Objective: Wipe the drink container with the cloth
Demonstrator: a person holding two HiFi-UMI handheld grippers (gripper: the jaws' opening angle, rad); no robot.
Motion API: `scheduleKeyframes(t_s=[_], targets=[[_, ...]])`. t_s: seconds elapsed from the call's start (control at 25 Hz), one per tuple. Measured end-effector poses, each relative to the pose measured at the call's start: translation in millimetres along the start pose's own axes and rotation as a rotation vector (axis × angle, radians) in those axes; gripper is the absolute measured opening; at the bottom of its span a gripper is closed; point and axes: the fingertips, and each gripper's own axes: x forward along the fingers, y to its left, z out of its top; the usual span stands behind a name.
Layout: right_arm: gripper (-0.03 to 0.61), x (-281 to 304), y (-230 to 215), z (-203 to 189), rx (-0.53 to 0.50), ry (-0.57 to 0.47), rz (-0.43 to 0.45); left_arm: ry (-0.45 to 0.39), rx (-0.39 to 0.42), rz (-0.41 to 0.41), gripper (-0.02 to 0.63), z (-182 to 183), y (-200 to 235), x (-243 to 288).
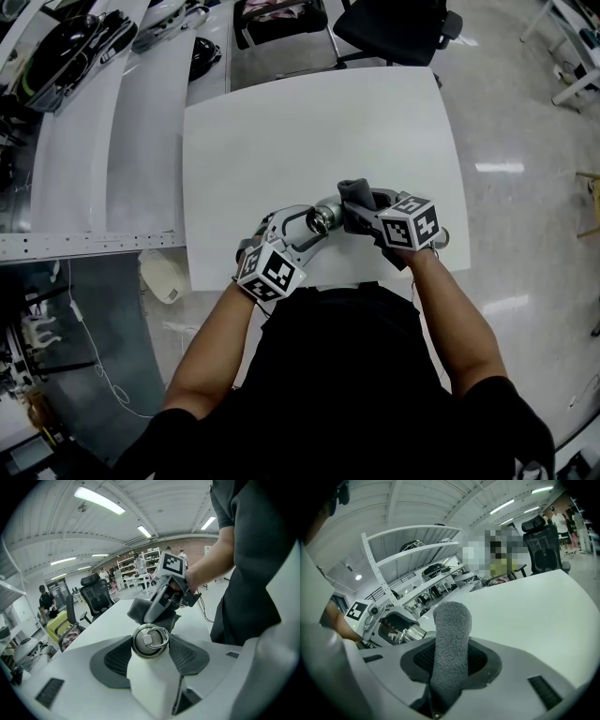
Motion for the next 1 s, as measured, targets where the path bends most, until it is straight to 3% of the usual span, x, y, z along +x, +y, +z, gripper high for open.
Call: scheduleKeyframes(t_s=[1.0], targets=[[0.112,12.1,-62.3,-37.2,-0.008,0.105,-0.186,0.029,0.072,-0.006,0.256,4.8,-4.4,1.0]])
